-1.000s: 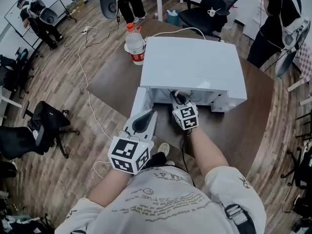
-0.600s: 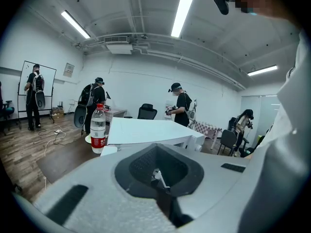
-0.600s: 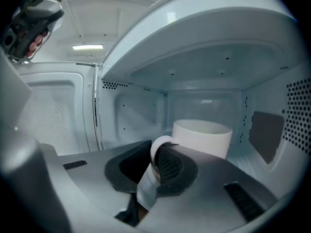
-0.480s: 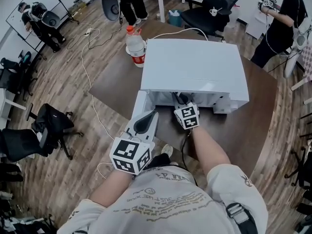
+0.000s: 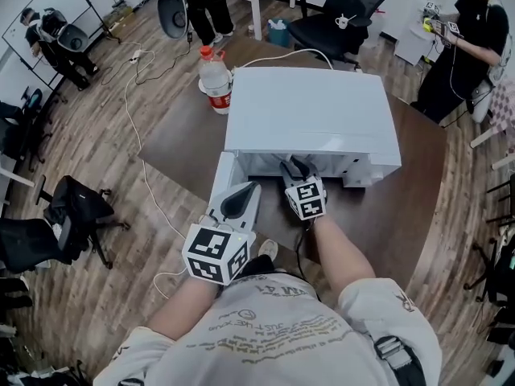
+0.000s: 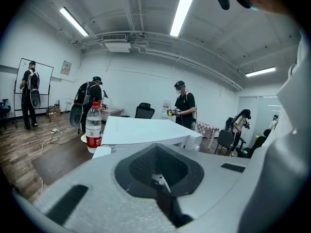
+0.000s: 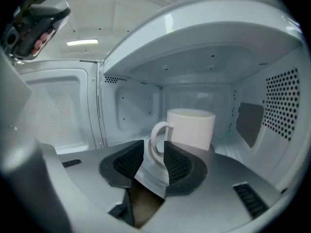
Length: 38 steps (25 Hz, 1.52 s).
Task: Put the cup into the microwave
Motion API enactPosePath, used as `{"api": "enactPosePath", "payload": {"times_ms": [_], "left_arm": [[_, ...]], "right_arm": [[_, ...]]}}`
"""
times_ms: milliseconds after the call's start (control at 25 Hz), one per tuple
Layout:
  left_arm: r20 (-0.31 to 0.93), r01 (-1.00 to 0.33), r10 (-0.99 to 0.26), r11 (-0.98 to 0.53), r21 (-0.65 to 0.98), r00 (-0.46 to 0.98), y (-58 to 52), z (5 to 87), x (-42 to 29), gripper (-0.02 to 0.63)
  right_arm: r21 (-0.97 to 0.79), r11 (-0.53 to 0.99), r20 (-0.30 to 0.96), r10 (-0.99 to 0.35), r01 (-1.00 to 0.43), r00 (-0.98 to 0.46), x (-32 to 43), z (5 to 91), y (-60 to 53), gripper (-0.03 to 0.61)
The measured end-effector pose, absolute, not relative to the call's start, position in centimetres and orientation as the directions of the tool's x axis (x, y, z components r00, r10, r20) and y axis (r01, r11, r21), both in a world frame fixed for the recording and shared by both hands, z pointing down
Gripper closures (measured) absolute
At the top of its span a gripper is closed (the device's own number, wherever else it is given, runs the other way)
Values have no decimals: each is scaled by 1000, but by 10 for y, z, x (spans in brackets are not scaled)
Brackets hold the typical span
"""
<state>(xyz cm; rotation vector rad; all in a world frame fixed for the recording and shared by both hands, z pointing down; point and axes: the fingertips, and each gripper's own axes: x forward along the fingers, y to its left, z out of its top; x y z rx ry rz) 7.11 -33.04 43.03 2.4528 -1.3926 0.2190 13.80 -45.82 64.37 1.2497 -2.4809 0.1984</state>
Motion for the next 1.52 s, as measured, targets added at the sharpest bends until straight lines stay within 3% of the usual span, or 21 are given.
{"api": "enactPosePath", "payload": {"times_ms": [240,360,560,960,1520], "left_arm": [[286,-852,-803,-486,193,523,-331,434,71,600],[282,-846,-798,-494,199,533,-332,436,73,600],[264,-835,-793,-505,217,548,-333,439,78,600],[241,-791,-754,-572,218,611,-329,436,106,600],[236,-775,-738,-594,214,632,-325,441,120,600]], "right_arm": [[-21,586,333,-760,-810,-558,145,624,-434,453],[-30,566,300,-781,-824,-548,151,601,-421,529],[-34,482,255,-843,-876,-474,167,561,-396,559],[-101,369,85,-922,-924,-377,197,437,-350,565],[-87,366,109,-921,-927,-374,198,421,-323,566]]}}
